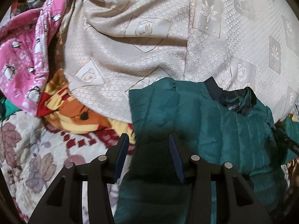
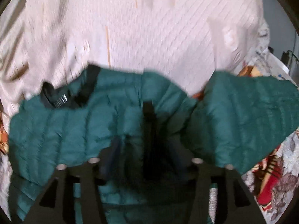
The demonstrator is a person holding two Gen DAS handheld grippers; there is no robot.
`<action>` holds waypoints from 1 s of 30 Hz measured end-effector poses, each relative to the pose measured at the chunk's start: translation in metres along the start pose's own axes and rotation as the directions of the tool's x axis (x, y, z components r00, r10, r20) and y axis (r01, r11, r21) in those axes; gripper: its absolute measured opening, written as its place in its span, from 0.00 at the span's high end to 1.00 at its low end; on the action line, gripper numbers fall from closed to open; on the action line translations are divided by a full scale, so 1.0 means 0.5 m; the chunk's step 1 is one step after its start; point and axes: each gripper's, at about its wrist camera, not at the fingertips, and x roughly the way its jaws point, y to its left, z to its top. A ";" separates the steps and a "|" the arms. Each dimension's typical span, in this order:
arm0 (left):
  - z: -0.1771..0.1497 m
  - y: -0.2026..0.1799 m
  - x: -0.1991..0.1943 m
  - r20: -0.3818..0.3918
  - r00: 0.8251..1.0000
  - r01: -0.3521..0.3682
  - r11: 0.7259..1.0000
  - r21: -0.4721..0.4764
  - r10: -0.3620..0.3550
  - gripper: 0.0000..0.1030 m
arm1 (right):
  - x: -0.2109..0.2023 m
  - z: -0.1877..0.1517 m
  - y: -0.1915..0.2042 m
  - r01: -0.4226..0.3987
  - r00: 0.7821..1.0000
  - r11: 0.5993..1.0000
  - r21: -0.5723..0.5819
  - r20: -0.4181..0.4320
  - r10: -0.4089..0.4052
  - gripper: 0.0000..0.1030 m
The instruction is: Fold large clothes
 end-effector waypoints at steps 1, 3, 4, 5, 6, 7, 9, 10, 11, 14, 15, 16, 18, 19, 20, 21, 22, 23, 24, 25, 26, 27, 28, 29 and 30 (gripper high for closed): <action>0.004 -0.004 0.011 -0.001 1.000 0.003 1.000 -0.007 -0.003 0.81 | -0.009 0.004 0.007 -0.036 0.999 0.999 -0.010 0.010 0.036 0.34; 0.010 -0.013 0.038 -0.007 1.000 0.004 1.000 -0.016 -0.004 0.81 | -0.012 0.011 0.044 -0.151 0.988 0.987 -0.057 -0.008 0.151 0.34; 0.012 -0.017 0.053 -0.015 1.000 -0.002 1.000 -0.022 0.001 0.81 | -0.006 0.013 0.065 -0.201 0.979 0.977 -0.077 -0.031 0.200 0.34; 0.012 -0.020 0.067 -0.026 1.000 -0.007 1.000 -0.028 0.006 0.81 | 0.008 0.012 0.088 -0.263 0.964 0.960 -0.095 -0.067 0.258 0.34; 0.010 -0.023 0.083 -0.041 0.999 -0.009 0.999 -0.035 0.008 0.81 | 0.026 0.009 0.112 -0.316 0.947 0.942 -0.110 -0.104 0.305 0.34; 0.008 -0.024 0.099 -0.060 0.998 -0.011 0.999 -0.042 0.008 0.81 | 0.044 0.005 0.133 -0.340 0.937 0.932 -0.125 -0.130 0.325 0.34; 0.001 -0.026 0.121 -0.078 0.997 -0.021 0.999 -0.048 0.017 0.81 | 0.084 -0.006 0.180 -0.334 0.936 0.927 -0.170 -0.172 0.306 0.34; -0.002 -0.027 0.128 -0.077 0.997 -0.029 0.999 -0.045 0.025 0.81 | 0.106 -0.011 0.197 -0.318 0.941 0.926 -0.202 -0.190 0.281 0.34; -0.005 -0.028 0.132 -0.073 0.997 -0.033 0.999 -0.041 0.030 0.81 | 0.123 -0.016 0.207 -0.297 0.946 0.927 -0.228 -0.199 0.254 0.34; -0.011 -0.030 0.144 -0.073 0.997 -0.039 0.999 -0.034 0.037 0.81 | 0.168 -0.025 0.229 -0.245 0.959 0.933 -0.263 -0.208 0.193 0.34; -0.012 -0.031 0.148 -0.078 0.996 -0.043 0.999 -0.031 0.041 0.81 | 0.180 -0.022 0.232 -0.235 0.961 0.936 -0.261 -0.208 0.183 0.34; -0.013 -0.032 0.153 -0.085 0.995 -0.047 0.999 -0.028 0.044 0.81 | 0.190 -0.019 0.235 -0.228 0.962 0.939 -0.258 -0.206 0.177 0.34; -0.015 -0.034 0.161 -0.095 0.994 -0.054 0.998 -0.022 0.052 0.81 | 0.208 -0.012 0.240 -0.213 0.966 0.942 -0.258 -0.203 0.162 0.34; -0.016 -0.033 0.164 -0.098 0.994 -0.056 0.998 -0.022 0.053 0.81 | 0.209 -0.009 0.241 -0.211 0.966 0.942 -0.260 -0.203 0.160 0.34; -0.017 -0.033 0.166 -0.100 0.994 -0.056 0.998 -0.023 0.054 0.80 | 0.208 -0.006 0.241 -0.211 0.966 0.941 -0.263 -0.202 0.160 0.34; -0.018 -0.032 0.167 -0.101 0.993 -0.057 0.998 -0.023 0.054 0.80 | 0.203 -0.004 0.239 -0.215 0.965 0.940 -0.264 -0.205 0.163 0.34; -0.019 -0.032 0.168 -0.102 0.993 -0.056 0.998 -0.024 0.053 0.80 | 0.196 -0.002 0.236 -0.218 0.964 0.940 -0.262 -0.209 0.165 0.34; -0.020 -0.031 0.168 -0.110 0.993 -0.053 0.998 -0.025 0.050 0.80 | 0.179 0.002 0.227 -0.225 0.961 0.942 -0.250 -0.214 0.173 0.34; -0.021 -0.030 0.169 -0.110 0.993 -0.051 0.998 -0.027 0.048 0.80 | 0.162 0.002 0.217 -0.238 0.958 0.942 -0.237 -0.215 0.188 0.34; -0.021 -0.029 0.170 -0.110 0.993 -0.050 0.998 -0.028 0.047 0.80 | 0.145 0.001 0.207 -0.257 0.954 0.939 -0.227 -0.215 0.210 0.33; -0.021 -0.028 0.170 -0.108 0.993 -0.049 0.998 -0.029 0.046 0.80 | 0.121 -0.002 0.193 -0.283 0.948 0.933 -0.221 -0.213 0.237 0.33; -0.022 -0.028 0.170 -0.107 0.993 -0.050 0.998 -0.028 0.047 0.80 | 0.107 -0.008 0.182 -0.288 0.947 0.931 -0.225 -0.213 0.242 0.33; -0.022 -0.028 0.173 -0.106 0.993 -0.051 0.998 -0.027 0.048 0.80 | 0.096 -0.013 0.170 -0.281 0.949 0.931 -0.234 -0.214 0.233 0.32; -0.022 -0.029 0.173 -0.105 0.993 -0.054 0.998 -0.023 0.052 0.79 | 0.089 -0.020 0.155 -0.265 0.953 0.933 -0.245 -0.215 0.214 0.32; -0.023 -0.030 0.175 -0.105 0.993 -0.058 0.998 -0.020 0.056 0.79 | 0.089 -0.024 0.140 -0.242 0.958 0.938 -0.248 -0.216 0.190 0.32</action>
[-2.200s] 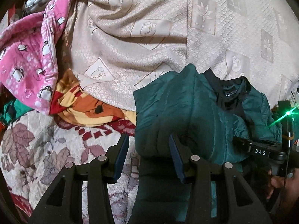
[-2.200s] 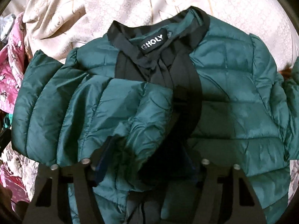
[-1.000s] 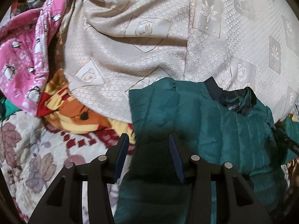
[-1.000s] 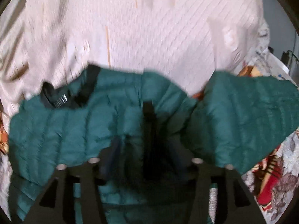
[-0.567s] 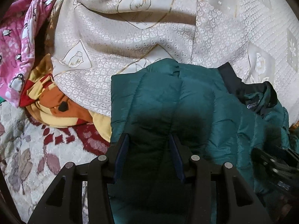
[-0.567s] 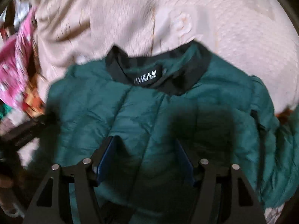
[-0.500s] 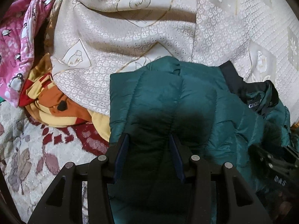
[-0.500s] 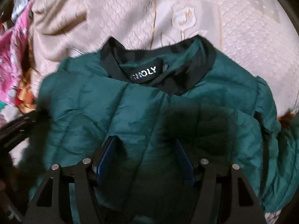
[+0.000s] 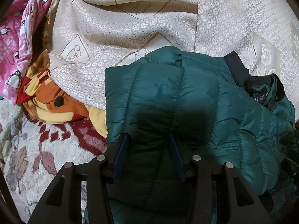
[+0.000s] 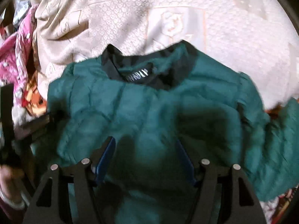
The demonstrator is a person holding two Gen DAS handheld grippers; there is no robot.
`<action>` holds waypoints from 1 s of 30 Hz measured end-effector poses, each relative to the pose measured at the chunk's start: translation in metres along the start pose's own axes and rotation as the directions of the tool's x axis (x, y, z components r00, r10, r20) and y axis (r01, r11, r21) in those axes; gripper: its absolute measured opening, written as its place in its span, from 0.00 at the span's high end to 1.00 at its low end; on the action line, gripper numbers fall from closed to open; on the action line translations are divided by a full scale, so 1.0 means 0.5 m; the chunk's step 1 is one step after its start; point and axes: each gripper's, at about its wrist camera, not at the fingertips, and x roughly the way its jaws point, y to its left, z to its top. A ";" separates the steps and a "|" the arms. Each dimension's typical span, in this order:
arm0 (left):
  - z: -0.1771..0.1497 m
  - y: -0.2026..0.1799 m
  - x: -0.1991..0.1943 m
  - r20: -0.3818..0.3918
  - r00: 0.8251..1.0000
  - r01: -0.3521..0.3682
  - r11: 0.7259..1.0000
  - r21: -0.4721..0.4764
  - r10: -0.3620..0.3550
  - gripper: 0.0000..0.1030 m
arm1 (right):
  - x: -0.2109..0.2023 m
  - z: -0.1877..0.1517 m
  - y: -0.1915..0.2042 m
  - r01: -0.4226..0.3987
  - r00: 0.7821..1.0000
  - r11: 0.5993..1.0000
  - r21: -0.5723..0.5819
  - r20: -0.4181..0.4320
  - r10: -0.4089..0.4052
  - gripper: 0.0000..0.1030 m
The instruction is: Fold large clothes
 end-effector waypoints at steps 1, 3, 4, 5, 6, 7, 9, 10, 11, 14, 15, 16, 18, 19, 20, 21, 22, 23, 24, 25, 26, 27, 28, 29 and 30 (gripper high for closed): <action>0.001 -0.001 0.002 0.000 1.000 -0.003 1.000 0.003 0.003 0.78 | 0.005 -0.008 -0.017 0.027 1.000 1.000 0.012 -0.011 -0.027 0.32; -0.002 -0.005 0.005 -0.004 1.000 -0.004 1.000 0.010 0.004 0.76 | 0.022 -0.016 -0.036 0.067 0.997 0.997 0.041 -0.041 -0.066 0.32; -0.003 -0.007 0.005 -0.006 1.000 -0.005 1.000 0.015 0.005 0.75 | 0.042 -0.016 -0.050 0.068 0.996 0.996 0.058 -0.061 -0.065 0.32; -0.003 -0.009 0.005 -0.005 1.000 -0.008 1.000 0.019 0.008 0.75 | 0.055 -0.020 -0.062 0.064 0.996 0.996 0.064 -0.074 -0.059 0.32; -0.003 -0.011 0.004 -0.005 1.000 -0.012 1.000 0.024 0.012 0.74 | 0.071 -0.015 -0.067 0.068 0.995 0.995 0.069 -0.078 -0.063 0.32; -0.003 -0.013 0.000 -0.005 1.000 -0.014 0.999 0.029 0.015 0.74 | 0.077 -0.011 -0.067 0.078 0.995 0.995 0.064 -0.074 -0.073 0.32; -0.003 -0.015 -0.015 -0.008 1.000 -0.011 0.999 0.036 0.011 0.74 | 0.082 -0.004 -0.068 0.100 0.993 0.994 0.052 -0.071 -0.096 0.32; -0.004 -0.015 -0.024 -0.006 1.000 -0.008 0.999 0.036 0.008 0.74 | 0.081 0.001 -0.066 0.104 0.992 0.993 0.050 -0.072 -0.100 0.32; -0.006 -0.014 -0.034 0.000 1.000 -0.003 0.999 0.034 0.003 0.74 | 0.067 -0.001 -0.066 0.109 0.992 0.993 0.049 -0.067 -0.106 0.32; -0.012 -0.008 -0.074 0.037 0.999 0.009 1.000 0.028 -0.010 0.74 | 0.035 0.010 -0.037 0.106 0.994 0.993 0.054 -0.031 -0.105 0.32; -0.015 -0.007 -0.086 0.050 0.999 0.014 0.999 0.029 -0.016 0.74 | 0.017 0.006 -0.035 0.095 0.995 0.994 0.058 -0.016 -0.094 0.32; -0.017 -0.009 -0.097 0.059 0.998 0.018 0.999 0.033 -0.020 0.74 | 0.001 0.002 -0.033 0.087 0.996 0.994 0.063 -0.007 -0.086 0.30; -0.024 -0.011 -0.117 0.069 0.997 0.021 0.999 0.040 -0.024 0.74 | -0.025 -0.009 -0.026 0.072 0.997 0.995 0.075 0.010 -0.073 0.23; -0.026 -0.011 -0.123 0.071 0.997 0.024 0.999 0.042 -0.027 0.74 | -0.035 -0.013 -0.022 0.064 0.998 0.995 0.079 0.018 -0.066 0.20; -0.029 -0.011 -0.129 0.072 0.997 0.028 0.999 0.043 -0.031 0.74 | -0.045 -0.018 -0.019 0.059 0.998 0.995 0.081 0.025 -0.061 0.19; -0.033 -0.014 -0.137 0.071 0.997 0.033 0.998 0.044 -0.037 0.74 | -0.051 -0.017 -0.015 0.057 0.998 0.995 0.082 0.027 -0.060 0.19; -0.035 -0.015 -0.143 0.072 0.997 0.039 0.998 0.046 -0.042 0.74 | -0.059 -0.021 -0.011 0.057 0.998 0.995 0.084 0.029 -0.059 0.19; -0.038 -0.019 -0.151 0.074 0.996 0.041 0.998 0.050 -0.044 0.74 | -0.072 -0.041 -0.012 0.053 0.998 0.995 0.087 0.030 -0.056 0.19; -0.042 -0.024 -0.164 0.083 0.996 0.040 0.998 0.057 -0.045 0.74 | -0.077 -0.044 -0.009 0.048 0.998 0.995 0.090 0.030 -0.051 0.19; -0.044 -0.026 -0.169 0.091 0.995 0.040 0.997 0.062 -0.045 0.74 | -0.081 -0.045 -0.006 0.042 0.998 0.995 0.092 0.032 -0.045 0.19; -0.047 -0.030 -0.177 0.098 0.994 0.040 0.997 0.067 -0.046 0.74 | -0.094 -0.060 0.002 0.038 0.998 0.995 0.091 0.036 -0.041 0.19; -0.051 -0.035 -0.190 0.106 0.993 0.043 0.996 0.074 -0.051 0.74 | -0.101 -0.061 0.006 0.037 0.998 0.996 0.085 0.041 -0.041 0.19; -0.053 -0.041 -0.198 0.110 0.992 0.048 0.996 0.077 -0.056 0.74 | -0.109 -0.062 0.010 0.040 0.998 0.996 0.079 0.045 -0.044 0.19; -0.056 -0.045 -0.206 0.114 0.991 0.053 0.995 0.081 -0.062 0.74 | -0.118 -0.064 0.010 0.044 0.998 0.996 0.076 0.051 -0.048 0.19; -0.059 -0.050 -0.215 0.118 0.991 0.058 0.995 0.085 -0.068 0.74 | -0.126 -0.064 0.009 0.047 0.997 0.996 0.075 0.056 -0.051 0.19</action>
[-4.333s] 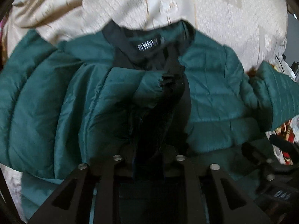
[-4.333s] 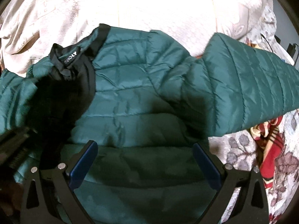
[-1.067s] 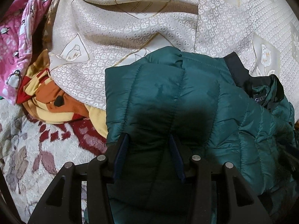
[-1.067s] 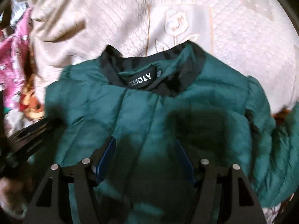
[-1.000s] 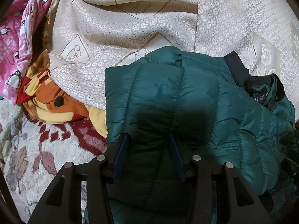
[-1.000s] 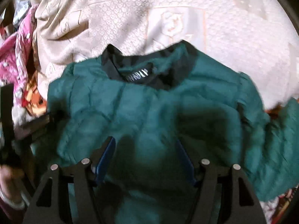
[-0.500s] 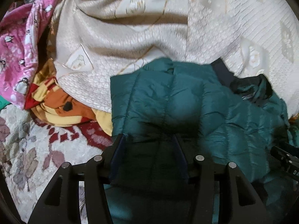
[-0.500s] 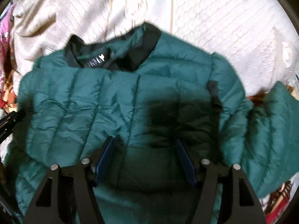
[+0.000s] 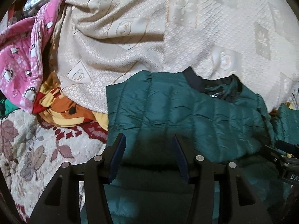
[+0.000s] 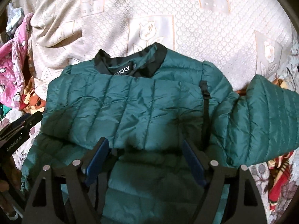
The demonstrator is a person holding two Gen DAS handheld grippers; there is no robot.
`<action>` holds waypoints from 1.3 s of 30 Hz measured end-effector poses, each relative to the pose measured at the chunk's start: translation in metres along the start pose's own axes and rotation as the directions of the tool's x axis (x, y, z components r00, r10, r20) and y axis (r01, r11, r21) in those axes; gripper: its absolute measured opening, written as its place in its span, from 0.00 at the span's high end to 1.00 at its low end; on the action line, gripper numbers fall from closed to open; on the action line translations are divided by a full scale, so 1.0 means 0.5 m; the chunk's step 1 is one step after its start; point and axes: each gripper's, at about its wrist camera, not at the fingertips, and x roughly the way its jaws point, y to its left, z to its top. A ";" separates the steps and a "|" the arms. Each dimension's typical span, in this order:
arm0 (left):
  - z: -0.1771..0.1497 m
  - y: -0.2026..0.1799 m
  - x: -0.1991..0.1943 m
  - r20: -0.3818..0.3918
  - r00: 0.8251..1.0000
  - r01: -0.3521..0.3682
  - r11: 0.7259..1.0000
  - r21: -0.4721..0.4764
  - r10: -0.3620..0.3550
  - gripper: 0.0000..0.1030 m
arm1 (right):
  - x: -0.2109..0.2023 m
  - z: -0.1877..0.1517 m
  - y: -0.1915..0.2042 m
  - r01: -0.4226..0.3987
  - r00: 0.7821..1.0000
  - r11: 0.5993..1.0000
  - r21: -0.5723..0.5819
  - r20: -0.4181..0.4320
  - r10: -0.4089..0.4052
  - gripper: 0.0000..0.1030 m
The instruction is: Fold large clothes
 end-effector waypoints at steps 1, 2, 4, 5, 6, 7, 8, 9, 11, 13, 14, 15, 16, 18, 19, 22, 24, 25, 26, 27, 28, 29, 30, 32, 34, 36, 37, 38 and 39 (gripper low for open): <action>-0.002 -0.005 -0.007 0.004 1.000 0.005 1.000 0.002 -0.005 0.74 | -0.010 -0.001 0.000 0.003 1.000 1.000 -0.002 0.008 -0.003 0.19; -0.004 -0.011 -0.015 0.008 1.000 0.011 1.000 0.003 -0.011 0.74 | -0.016 -0.001 -0.003 0.005 1.000 1.000 -0.002 0.013 -0.005 0.19; -0.007 -0.020 -0.024 0.009 1.000 0.019 1.000 0.005 -0.019 0.74 | -0.025 -0.002 -0.005 0.015 1.000 1.000 -0.006 0.019 -0.015 0.19; -0.008 -0.023 -0.028 0.010 1.000 0.022 1.000 0.007 -0.022 0.74 | -0.029 -0.003 -0.007 0.019 1.000 1.000 -0.007 0.018 -0.019 0.18; -0.010 -0.029 -0.034 0.014 1.000 0.025 1.000 0.009 -0.025 0.74 | -0.034 -0.006 -0.009 0.022 1.000 1.000 -0.006 0.019 -0.022 0.18; -0.011 -0.032 -0.038 0.017 1.000 0.025 1.000 0.011 -0.025 0.74 | -0.039 -0.009 -0.013 0.025 0.999 1.000 -0.004 0.022 -0.025 0.18; -0.012 -0.036 -0.042 0.021 0.999 0.026 1.000 0.013 -0.026 0.74 | -0.043 -0.011 -0.016 0.027 0.999 1.000 -0.003 0.023 -0.027 0.18; -0.013 -0.042 -0.047 0.024 0.999 0.030 0.999 0.017 -0.030 0.74 | -0.047 -0.013 -0.019 0.030 0.999 1.000 -0.001 0.024 -0.030 0.18; -0.014 -0.049 -0.053 0.025 0.999 0.035 0.999 0.020 -0.035 0.74 | -0.054 -0.017 -0.027 0.036 0.999 0.999 0.004 0.027 -0.036 0.18; -0.015 -0.059 -0.061 0.028 0.999 0.042 0.999 0.024 -0.043 0.74 | -0.062 -0.021 -0.034 0.041 0.999 0.999 0.009 0.033 -0.041 0.18; -0.014 -0.064 -0.063 0.031 0.998 0.044 0.999 0.026 -0.045 0.74 | -0.067 -0.024 -0.039 0.046 0.998 0.999 0.010 0.035 -0.047 0.18; -0.015 -0.069 -0.067 0.034 0.998 0.047 0.998 0.028 -0.048 0.74 | -0.070 -0.025 -0.043 0.050 0.998 0.999 0.010 0.036 -0.051 0.18; -0.015 -0.076 -0.070 0.036 0.998 0.051 0.998 0.032 -0.052 0.74 | -0.074 -0.026 -0.049 0.054 0.998 0.998 0.011 0.037 -0.055 0.18; -0.016 -0.088 -0.076 0.040 0.998 0.056 0.998 0.040 -0.057 0.74 | -0.079 -0.027 -0.058 0.049 0.999 0.999 0.016 0.022 -0.049 0.17; -0.016 -0.095 -0.079 0.042 0.997 0.059 0.997 0.044 -0.061 0.74 | -0.082 -0.028 -0.063 0.051 0.998 0.999 0.018 0.022 -0.051 0.17; -0.017 -0.115 -0.086 0.046 0.996 0.068 0.996 0.058 -0.071 0.74 | -0.092 -0.029 -0.080 0.060 0.998 0.998 0.026 0.027 -0.061 0.17; -0.017 -0.127 -0.088 0.048 0.996 0.070 0.995 0.065 -0.073 0.74 | -0.099 -0.030 -0.091 0.065 0.997 0.997 0.032 0.031 -0.066 0.17; -0.017 -0.132 -0.089 0.050 0.996 0.071 0.995 0.067 -0.075 0.74 | -0.102 -0.030 -0.095 0.068 0.997 0.997 0.034 0.032 -0.069 0.17; -0.018 -0.139 -0.090 0.050 0.996 0.074 0.995 0.070 -0.078 0.74 | -0.105 -0.031 -0.101 0.071 0.997 0.997 0.037 0.034 -0.072 0.17; -0.018 -0.144 -0.091 0.050 0.996 0.077 0.994 0.072 -0.080 0.74 | -0.108 -0.032 -0.107 0.074 0.996 0.996 0.040 0.036 -0.076 0.17; -0.019 -0.147 -0.091 0.050 0.995 0.078 0.994 0.074 -0.082 0.74 | -0.110 -0.033 -0.113 0.078 0.996 0.996 0.043 0.036 -0.079 0.17; -0.019 -0.152 -0.092 0.050 0.995 0.080 0.994 0.077 -0.084 0.74 | -0.111 -0.035 -0.118 0.082 0.996 0.996 0.045 0.036 -0.084 0.17; -0.019 -0.156 -0.093 0.051 0.995 0.081 0.994 0.080 -0.085 0.74 | -0.112 -0.036 -0.122 0.088 0.995 0.995 0.047 0.035 -0.089 0.17; -0.019 -0.165 -0.092 0.051 0.995 0.083 0.993 0.086 -0.088 0.74 | -0.114 -0.038 -0.133 0.095 0.995 0.994 0.052 0.033 -0.096 0.17; -0.019 -0.173 -0.091 0.050 0.995 0.084 0.993 0.089 -0.088 0.74 | -0.117 -0.039 -0.144 0.099 0.994 0.993 0.058 0.035 -0.101 0.17; -0.020 -0.181 -0.089 0.045 0.994 0.091 0.992 0.091 -0.095 0.74 | -0.118 -0.040 -0.153 0.105 0.993 0.992 0.063 0.037 -0.108 0.17; -0.020 -0.184 -0.087 0.041 0.994 0.095 0.991 0.092 -0.099 0.74 | -0.120 -0.040 -0.158 0.109 0.993 0.992 0.067 0.038 -0.111 0.17; -0.021 -0.188 -0.085 0.038 0.994 0.100 0.991 0.094 -0.104 0.74 | -0.120 -0.039 -0.166 0.112 0.993 0.991 0.071 0.039 -0.115 0.17; -0.022 -0.191 -0.083 0.034 0.994 0.104 0.990 0.094 -0.108 0.74 | -0.120 -0.039 -0.171 0.115 0.992 0.991 0.073 0.038 -0.118 0.17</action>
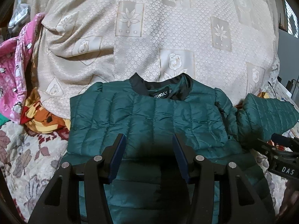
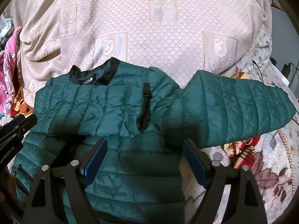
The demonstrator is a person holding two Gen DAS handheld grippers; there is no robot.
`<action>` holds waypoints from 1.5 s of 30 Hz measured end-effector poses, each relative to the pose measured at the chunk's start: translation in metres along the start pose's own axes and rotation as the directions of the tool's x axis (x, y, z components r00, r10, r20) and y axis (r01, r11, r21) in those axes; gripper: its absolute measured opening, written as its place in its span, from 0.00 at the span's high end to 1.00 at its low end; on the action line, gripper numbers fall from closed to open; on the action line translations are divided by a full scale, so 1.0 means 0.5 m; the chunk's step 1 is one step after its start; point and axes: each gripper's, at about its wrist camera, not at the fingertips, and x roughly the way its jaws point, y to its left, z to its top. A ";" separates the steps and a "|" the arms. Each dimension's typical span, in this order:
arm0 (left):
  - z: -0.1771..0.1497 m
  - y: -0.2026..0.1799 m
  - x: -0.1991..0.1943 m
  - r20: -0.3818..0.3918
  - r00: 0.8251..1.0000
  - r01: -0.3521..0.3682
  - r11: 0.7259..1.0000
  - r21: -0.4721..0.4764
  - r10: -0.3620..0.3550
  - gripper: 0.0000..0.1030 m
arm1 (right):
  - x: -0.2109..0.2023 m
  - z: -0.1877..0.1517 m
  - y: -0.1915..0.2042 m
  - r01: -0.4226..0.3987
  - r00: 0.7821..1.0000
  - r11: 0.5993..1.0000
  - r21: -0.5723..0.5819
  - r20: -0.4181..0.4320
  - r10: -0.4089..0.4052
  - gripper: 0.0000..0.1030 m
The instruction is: Fold large clothes
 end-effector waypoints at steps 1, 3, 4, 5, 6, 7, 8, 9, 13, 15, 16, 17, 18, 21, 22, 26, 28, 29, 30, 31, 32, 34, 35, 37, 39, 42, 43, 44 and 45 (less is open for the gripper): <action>0.000 -0.002 0.002 -0.004 1.000 0.004 1.000 -0.001 -0.004 0.74 | 0.001 0.000 -0.005 0.005 1.000 1.000 0.002 0.000 -0.005 0.17; -0.002 -0.003 0.009 -0.015 1.000 0.013 1.000 -0.009 -0.013 0.74 | 0.003 0.001 -0.017 0.020 1.000 1.000 0.005 0.000 -0.020 0.16; -0.002 -0.003 0.012 -0.018 1.000 0.016 1.000 -0.011 -0.016 0.74 | 0.005 0.001 -0.024 0.028 1.000 1.000 0.007 -0.001 -0.028 0.16; -0.003 -0.002 0.015 -0.021 1.000 0.020 1.000 -0.015 -0.021 0.74 | 0.007 0.002 -0.031 0.034 0.999 0.999 0.009 -0.002 -0.034 0.16; -0.003 -0.001 0.018 -0.025 0.999 0.023 1.000 -0.019 -0.023 0.74 | 0.008 0.002 -0.038 0.040 0.999 0.999 0.011 -0.003 -0.040 0.16; -0.003 0.000 0.021 -0.028 0.999 0.021 0.999 -0.024 -0.022 0.74 | 0.010 0.002 -0.047 0.049 0.999 0.999 0.015 -0.003 -0.049 0.16; -0.002 0.002 0.023 -0.030 0.999 0.021 0.999 -0.029 -0.022 0.74 | 0.012 0.003 -0.055 0.056 0.998 0.998 0.018 -0.004 -0.056 0.16; -0.001 0.005 0.026 -0.032 0.999 0.021 0.999 -0.036 -0.023 0.74 | 0.012 0.004 -0.062 0.063 0.998 0.998 0.021 -0.005 -0.062 0.16; 0.003 0.015 0.035 -0.034 0.999 0.015 0.999 -0.051 -0.017 0.74 | 0.015 0.011 -0.098 0.093 0.996 0.995 0.036 -0.007 -0.093 0.16; 0.003 0.018 0.038 -0.036 0.999 0.014 0.999 -0.052 -0.016 0.74 | 0.014 0.014 -0.117 0.107 0.994 0.993 0.046 -0.004 -0.107 0.16; 0.003 0.019 0.039 -0.035 0.999 0.013 0.999 -0.050 -0.015 0.74 | 0.014 0.018 -0.127 0.114 0.994 0.992 0.054 -0.002 -0.114 0.16; 0.003 0.020 0.039 -0.034 0.999 0.012 0.999 -0.047 -0.013 0.74 | 0.014 0.022 -0.142 0.125 0.992 0.990 0.064 0.000 -0.125 0.16; 0.002 0.020 0.039 -0.034 0.999 0.011 0.999 -0.045 -0.012 0.74 | 0.013 0.027 -0.156 0.137 0.990 0.988 0.072 0.001 -0.138 0.16; 0.000 0.024 0.043 -0.036 0.999 0.011 0.999 -0.041 -0.012 0.74 | 0.014 0.041 -0.213 0.191 0.981 0.975 0.112 0.011 -0.194 0.16; -0.001 0.027 0.045 -0.038 0.999 0.011 0.999 -0.041 -0.013 0.74 | 0.013 0.046 -0.237 0.209 0.977 0.969 0.131 0.015 -0.213 0.16; -0.003 0.033 0.055 -0.048 0.999 0.010 0.999 -0.046 -0.012 0.74 | 0.016 0.066 -0.339 0.291 0.954 0.934 0.208 0.016 -0.300 0.15; -0.003 0.039 0.058 -0.048 0.999 0.010 0.999 -0.050 -0.013 0.74 | 0.019 0.076 -0.398 0.334 0.938 0.909 0.248 0.011 -0.347 0.15; -0.003 0.041 0.059 -0.046 0.999 0.010 0.999 -0.052 -0.012 0.74 | 0.019 0.079 -0.425 0.351 0.930 0.898 0.267 0.013 -0.367 0.14; -0.003 0.044 0.060 -0.045 0.999 0.008 0.998 -0.056 -0.011 0.74 | 0.017 0.086 -0.453 0.373 0.920 0.883 0.286 0.012 -0.392 0.13; -0.001 0.048 0.062 -0.045 0.999 0.007 0.998 -0.060 -0.010 0.74 | 0.017 0.092 -0.481 0.397 0.908 0.866 0.305 0.005 -0.418 0.13; 0.000 0.050 0.064 -0.046 0.999 0.006 0.998 -0.064 -0.009 0.74 | 0.015 0.094 -0.503 0.414 0.900 0.851 0.323 -0.003 -0.436 0.12; 0.002 0.057 0.070 -0.049 0.999 0.002 0.997 -0.073 -0.006 0.74 | 0.011 0.096 -0.557 0.442 0.881 0.813 0.379 -0.013 -0.473 0.12; 0.002 0.058 0.072 -0.050 0.999 0.001 0.997 -0.076 -0.004 0.74 | 0.009 0.095 -0.581 0.451 0.874 0.798 0.401 -0.017 -0.486 0.12; 0.002 0.062 0.080 -0.057 0.998 -0.001 0.997 -0.081 -0.004 0.74 | 0.015 0.097 -0.619 0.472 0.860 0.766 0.436 -0.037 -0.509 0.12; -0.001 0.061 0.088 -0.066 0.998 -0.005 0.997 -0.075 0.000 0.74 | 0.025 0.097 -0.650 0.488 0.851 0.741 0.461 -0.063 -0.521 0.12; -0.007 0.059 0.096 -0.075 0.997 -0.010 0.998 -0.060 0.005 0.74 | 0.040 0.092 -0.684 0.493 0.847 0.706 0.508 -0.095 -0.523 0.12; -0.008 0.058 0.099 -0.080 0.997 -0.012 0.998 -0.056 0.008 0.74 | 0.043 0.092 -0.689 0.487 0.849 0.709 0.511 -0.084 -0.522 0.11; -0.010 0.058 0.101 -0.084 0.996 -0.014 0.998 -0.053 0.009 0.74 | 0.051 0.098 -0.694 0.484 0.849 0.719 0.499 -0.068 -0.525 0.12; -0.011 0.059 0.104 -0.088 0.996 -0.017 0.998 -0.052 0.012 0.74 | 0.054 0.099 -0.692 0.471 0.858 0.736 0.487 -0.057 -0.511 0.15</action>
